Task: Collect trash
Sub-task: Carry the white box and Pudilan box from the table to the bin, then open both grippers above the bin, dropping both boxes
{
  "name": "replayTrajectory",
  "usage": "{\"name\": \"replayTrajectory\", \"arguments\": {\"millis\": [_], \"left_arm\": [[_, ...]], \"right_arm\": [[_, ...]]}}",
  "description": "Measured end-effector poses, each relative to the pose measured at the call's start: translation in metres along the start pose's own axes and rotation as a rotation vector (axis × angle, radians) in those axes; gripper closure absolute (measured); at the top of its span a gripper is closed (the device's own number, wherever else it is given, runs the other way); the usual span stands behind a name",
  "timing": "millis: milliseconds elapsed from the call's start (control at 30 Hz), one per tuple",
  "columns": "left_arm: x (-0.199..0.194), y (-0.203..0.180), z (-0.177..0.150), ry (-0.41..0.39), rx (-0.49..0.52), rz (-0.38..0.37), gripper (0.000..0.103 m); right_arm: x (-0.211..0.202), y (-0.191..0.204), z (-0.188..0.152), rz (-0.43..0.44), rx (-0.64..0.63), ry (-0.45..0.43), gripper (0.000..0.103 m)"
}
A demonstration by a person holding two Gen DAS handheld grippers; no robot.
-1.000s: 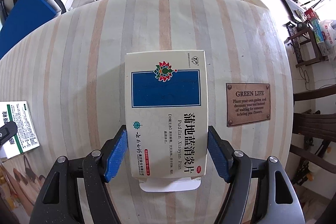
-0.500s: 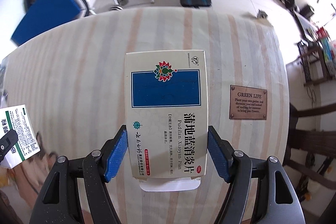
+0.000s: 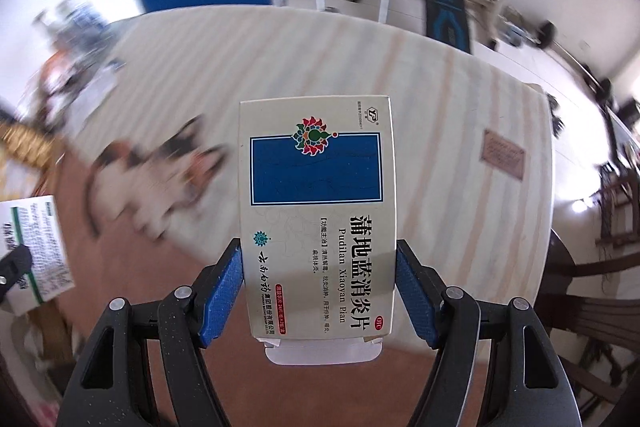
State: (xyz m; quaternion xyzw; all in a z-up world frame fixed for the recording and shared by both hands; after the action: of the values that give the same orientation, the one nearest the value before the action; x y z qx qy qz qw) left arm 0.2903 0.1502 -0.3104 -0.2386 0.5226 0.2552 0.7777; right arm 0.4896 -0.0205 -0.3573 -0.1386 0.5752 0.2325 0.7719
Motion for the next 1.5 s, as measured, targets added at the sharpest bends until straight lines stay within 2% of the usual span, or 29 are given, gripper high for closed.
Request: {"name": "replayTrajectory", "arguments": {"millis": [167,233,333,467,500,633,667,733,867,1033,1133,1200,1267,1333,1500], "left_arm": [[-0.043,0.049,-0.080,-0.012,-0.102,-0.016,0.018],[-0.059,0.076,-0.121,-0.012,-0.154,-0.023,0.018],[-0.076,0.117,-0.183,-0.007,-0.245,-0.022,0.018],[-0.072,0.170,-0.263,0.048,-0.367,-0.025,0.018],[-0.063,0.187,-0.291,0.083,-0.399,-0.020,0.018],[-0.023,0.228,-0.370,0.182,-0.520,-0.008,0.018],[-0.010,0.237,-0.389,0.203,-0.551,-0.009,0.018],[0.017,0.254,-0.419,0.235,-0.601,-0.001,0.017],[0.096,0.287,-0.482,0.305,-0.735,-0.029,0.016],[0.188,0.321,-0.538,0.337,-0.866,-0.027,0.014],[0.239,0.336,-0.566,0.354,-0.924,-0.025,0.001],[0.267,0.346,-0.583,0.345,-0.961,-0.001,0.000],[0.279,0.354,-0.594,0.334,-0.983,0.019,0.000],[0.291,0.362,-0.609,0.342,-0.997,0.074,0.000],[0.283,0.367,-0.633,0.349,-1.021,0.145,0.000]], "right_arm": [[-0.043,0.065,-0.076,0.095,-0.097,-0.003,0.029],[-0.057,0.091,-0.113,0.134,-0.138,0.008,0.029],[-0.071,0.131,-0.180,0.190,-0.209,0.039,0.029],[-0.064,0.178,-0.277,0.229,-0.309,0.130,0.029],[-0.055,0.189,-0.303,0.222,-0.337,0.162,0.029],[-0.010,0.218,-0.384,0.214,-0.429,0.280,0.029],[0.010,0.227,-0.407,0.221,-0.462,0.317,0.029],[0.041,0.237,-0.434,0.210,-0.499,0.354,0.029],[0.132,0.260,-0.496,0.209,-0.557,0.445,0.029],[0.229,0.285,-0.547,0.224,-0.607,0.516,0.029],[0.287,0.299,-0.577,0.244,-0.634,0.544,0.028],[0.319,0.310,-0.593,0.256,-0.652,0.566,0.028],[0.343,0.318,-0.608,0.268,-0.671,0.576,0.026],[0.364,0.321,-0.619,0.273,-0.698,0.578,0.001],[0.372,0.321,-0.627,0.243,-0.747,0.546,0.000]]}}
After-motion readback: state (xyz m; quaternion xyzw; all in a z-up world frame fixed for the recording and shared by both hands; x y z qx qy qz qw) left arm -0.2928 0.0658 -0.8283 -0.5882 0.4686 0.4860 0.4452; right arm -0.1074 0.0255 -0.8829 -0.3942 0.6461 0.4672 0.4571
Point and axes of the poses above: each gripper's, at about its wrist camera, not at the fingertips, and x roughly the way its jaws point, y to its left, z to its top, the point moved 8 cm from there along x, roughly the way its jaws point, and after that the axes turned 1 degree about -x, right-handed, at the moved point
